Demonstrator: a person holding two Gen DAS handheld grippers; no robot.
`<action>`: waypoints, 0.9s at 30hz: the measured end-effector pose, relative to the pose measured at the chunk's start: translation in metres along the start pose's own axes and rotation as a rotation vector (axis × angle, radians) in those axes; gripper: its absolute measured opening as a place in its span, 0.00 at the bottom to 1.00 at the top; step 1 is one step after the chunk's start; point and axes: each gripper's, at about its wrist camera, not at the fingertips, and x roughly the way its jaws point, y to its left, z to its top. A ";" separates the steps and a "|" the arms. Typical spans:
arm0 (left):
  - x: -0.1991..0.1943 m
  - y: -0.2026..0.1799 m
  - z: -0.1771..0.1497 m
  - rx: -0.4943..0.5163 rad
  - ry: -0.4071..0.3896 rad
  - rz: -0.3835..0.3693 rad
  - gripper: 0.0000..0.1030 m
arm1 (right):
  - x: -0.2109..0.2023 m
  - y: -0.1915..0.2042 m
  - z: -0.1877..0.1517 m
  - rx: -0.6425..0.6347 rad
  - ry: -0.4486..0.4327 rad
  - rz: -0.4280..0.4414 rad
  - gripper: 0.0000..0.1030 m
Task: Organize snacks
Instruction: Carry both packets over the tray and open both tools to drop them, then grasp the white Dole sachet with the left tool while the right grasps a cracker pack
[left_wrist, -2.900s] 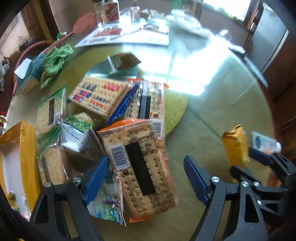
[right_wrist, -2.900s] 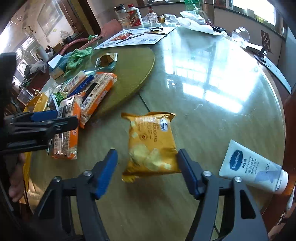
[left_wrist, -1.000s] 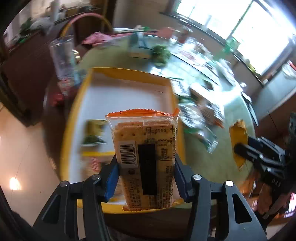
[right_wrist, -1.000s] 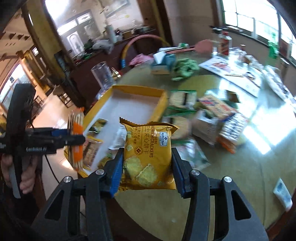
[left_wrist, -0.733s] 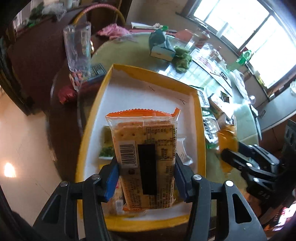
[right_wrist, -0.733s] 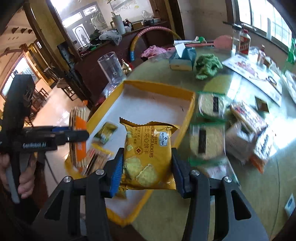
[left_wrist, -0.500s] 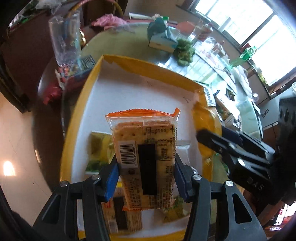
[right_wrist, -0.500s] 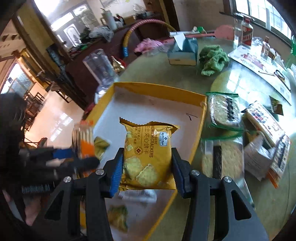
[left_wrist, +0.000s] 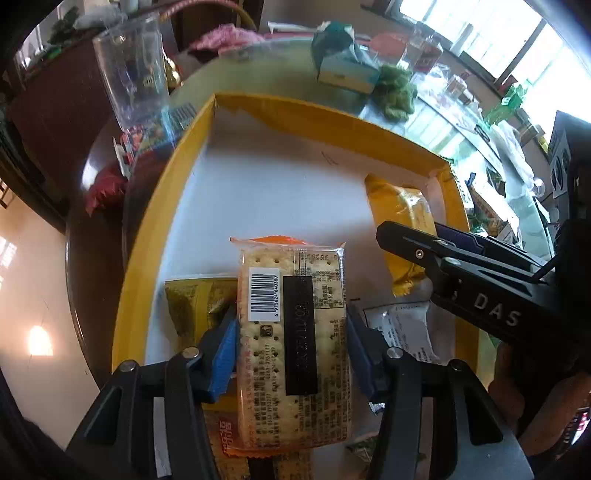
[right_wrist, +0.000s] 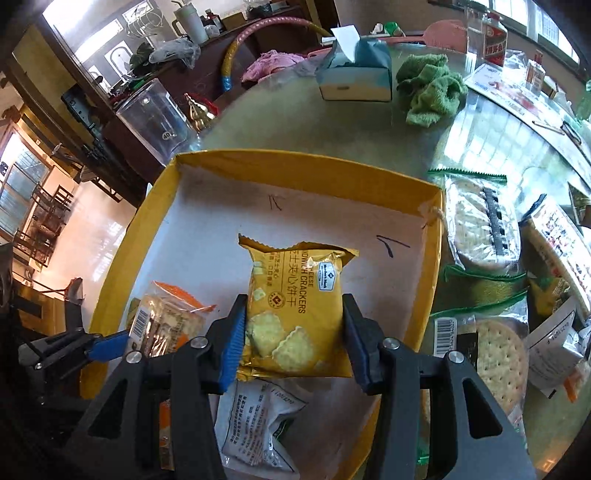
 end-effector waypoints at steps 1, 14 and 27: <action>-0.002 0.000 -0.001 -0.002 -0.013 -0.004 0.56 | -0.001 0.001 0.000 -0.003 -0.004 0.015 0.54; -0.066 -0.017 -0.058 -0.029 -0.221 -0.040 0.82 | -0.142 -0.037 -0.074 0.088 -0.226 0.142 0.78; -0.048 -0.141 -0.105 0.135 -0.098 -0.214 0.81 | -0.188 -0.130 -0.171 0.185 -0.234 0.015 0.79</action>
